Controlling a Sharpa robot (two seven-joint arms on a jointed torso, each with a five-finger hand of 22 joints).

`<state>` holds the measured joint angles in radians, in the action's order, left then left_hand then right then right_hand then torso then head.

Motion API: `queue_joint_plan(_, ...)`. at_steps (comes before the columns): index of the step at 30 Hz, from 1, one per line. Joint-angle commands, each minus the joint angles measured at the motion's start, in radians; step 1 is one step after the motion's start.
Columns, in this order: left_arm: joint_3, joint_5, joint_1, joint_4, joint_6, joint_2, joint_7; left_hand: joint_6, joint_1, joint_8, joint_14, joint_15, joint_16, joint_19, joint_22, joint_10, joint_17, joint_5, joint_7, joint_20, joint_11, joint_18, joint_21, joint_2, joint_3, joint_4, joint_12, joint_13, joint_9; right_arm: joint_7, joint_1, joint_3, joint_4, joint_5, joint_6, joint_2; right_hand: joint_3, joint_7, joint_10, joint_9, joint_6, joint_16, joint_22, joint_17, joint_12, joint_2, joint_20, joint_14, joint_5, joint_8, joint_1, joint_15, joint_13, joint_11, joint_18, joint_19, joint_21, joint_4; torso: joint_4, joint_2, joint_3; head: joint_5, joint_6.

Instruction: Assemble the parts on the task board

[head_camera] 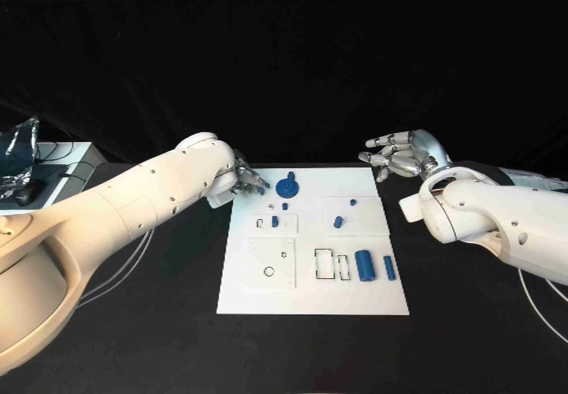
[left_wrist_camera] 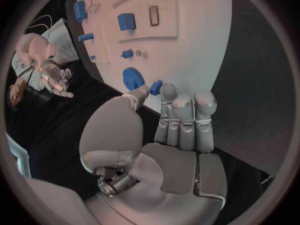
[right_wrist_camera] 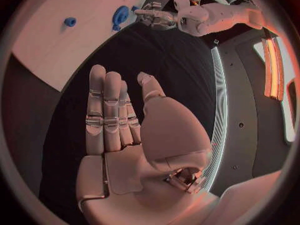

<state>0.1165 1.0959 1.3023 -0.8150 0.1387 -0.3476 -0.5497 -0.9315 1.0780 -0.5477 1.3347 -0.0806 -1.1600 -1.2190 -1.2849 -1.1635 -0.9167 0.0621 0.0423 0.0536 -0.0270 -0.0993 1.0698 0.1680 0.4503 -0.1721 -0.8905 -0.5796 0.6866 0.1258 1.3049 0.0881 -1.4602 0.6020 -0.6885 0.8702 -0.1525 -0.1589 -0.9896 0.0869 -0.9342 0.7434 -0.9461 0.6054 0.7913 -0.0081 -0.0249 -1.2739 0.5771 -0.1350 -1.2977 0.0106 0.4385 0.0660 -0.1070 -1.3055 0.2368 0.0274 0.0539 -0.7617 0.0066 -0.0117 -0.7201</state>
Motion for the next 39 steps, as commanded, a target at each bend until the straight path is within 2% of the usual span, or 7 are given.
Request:
queue_joint_plan(1,0.000,-0.013,0.001,-0.001,-0.007,0.003,0.009,-0.002,0.018,-0.007,0.008,-0.001,-0.008,-0.008,-0.003,-0.003,-0.004,0.001,-0.010,0.002,-0.010,-0.003,0.009,-0.018,0.018,0.010,0.000,-0.001,0.002,0.012,0.000,-0.001,-0.002,0.006,0.002,-0.001,0.005,-0.007,-0.001,-0.001,-0.001,-0.002,0.001,0.001,-0.005,-0.001,-0.002,-0.005,0.003,0.007,0.003,0.003,-0.001,-0.008,0.003,0.007,0.003,0.000,0.0001,0.000,-0.0005,-0.001,-0.002)
queue_joint_plan(11,-0.001,-0.035,0.001,-0.006,-0.024,0.003,0.032,0.020,0.073,-0.013,0.007,-0.004,-0.004,-0.005,-0.008,-0.002,-0.007,0.001,-0.013,0.013,-0.013,0.005,0.008,-0.075,0.133,0.107,0.010,0.000,0.015,0.012,0.000,-0.001,-0.001,0.006,0.003,-0.001,0.005,-0.007,-0.001,-0.001,-0.001,-0.002,0.001,0.001,-0.005,-0.001,-0.002,-0.005,0.003,0.007,0.003,0.003,-0.001,-0.008,0.003,0.007,0.003,0.000,0.0002,0.000,0.0004,-0.001,-0.002)
queue_joint_plan(15,-0.001,-0.041,0.001,-0.008,-0.021,0.001,0.042,0.030,0.074,-0.017,0.005,-0.003,-0.007,-0.001,-0.011,-0.006,-0.014,0.006,-0.008,0.011,-0.012,0.007,0.006,-0.081,0.206,0.164,0.018,0.003,0.023,0.012,0.000,-0.001,-0.001,0.006,0.003,-0.001,0.005,-0.007,-0.001,-0.001,-0.001,-0.002,0.001,0.001,-0.005,-0.001,-0.002,-0.005,0.003,0.007,0.003,0.003,-0.001,-0.008,0.003,0.007,0.003,0.000,0.0013,0.000,0.0005,-0.001,-0.003)
queue_joint_plan(21,-0.001,-0.046,0.001,-0.018,-0.024,-0.006,0.053,0.034,0.058,-0.026,0.010,-0.001,-0.012,-0.003,-0.018,-0.015,-0.027,0.026,-0.004,0.006,-0.012,0.003,0.009,-0.081,0.250,0.208,0.023,0.004,0.034,0.012,0.000,-0.001,-0.001,0.006,0.003,0.000,0.005,-0.007,-0.001,-0.001,-0.001,-0.002,0.001,0.001,-0.005,-0.001,-0.002,-0.005,0.003,0.007,0.003,0.003,-0.001,-0.008,0.003,0.007,0.003,0.000,0.0011,0.001,0.0001,-0.002,-0.005)
queue_joint_plan(22,-0.001,-0.048,0.001,-0.021,-0.028,-0.008,0.054,0.032,0.057,-0.026,0.012,-0.001,-0.014,-0.004,-0.019,-0.017,-0.030,0.033,-0.005,0.007,-0.012,0.003,0.011,-0.080,0.252,0.211,0.024,0.005,0.034,0.012,0.000,-0.001,-0.001,0.006,0.003,0.000,0.005,-0.007,-0.001,-0.001,-0.001,-0.002,0.001,0.001,-0.005,-0.001,-0.002,-0.005,0.003,0.007,0.003,0.003,-0.001,-0.008,0.003,0.007,0.003,0.000,0.0012,0.001,0.0002,-0.003,-0.004)
queue_joint_plan(27,-0.001,-0.078,0.001,-0.061,-0.060,-0.032,0.056,0.009,0.042,-0.028,0.037,-0.007,-0.033,-0.026,-0.031,-0.042,-0.064,0.170,-0.010,0.015,-0.020,0.007,0.034,-0.054,0.255,0.228,0.030,0.009,0.037,0.013,0.000,-0.001,-0.001,0.006,0.003,0.001,0.006,-0.007,-0.001,-0.001,-0.003,-0.001,0.002,0.001,-0.005,0.000,-0.002,-0.005,0.004,0.007,0.005,0.003,0.000,-0.008,0.004,0.008,0.006,0.000,0.0019,0.003,0.0009,-0.006,-0.006)
queue_joint_plan(39,-0.001,-0.165,0.001,-0.257,-0.121,-0.157,0.026,-0.032,0.000,0.002,0.072,-0.018,-0.022,-0.059,-0.046,-0.087,-0.116,0.268,-0.019,0.037,-0.031,0.020,0.062,-0.048,0.257,0.271,0.065,0.002,0.054,0.012,0.000,-0.001,0.002,0.005,0.002,0.012,0.006,-0.007,-0.001,-0.001,-0.003,-0.001,0.002,0.001,-0.005,0.000,-0.002,-0.005,0.004,0.007,0.005,0.003,0.000,-0.008,0.004,0.008,0.006,0.000,0.0102,0.017,0.0000,-0.007,-0.015)
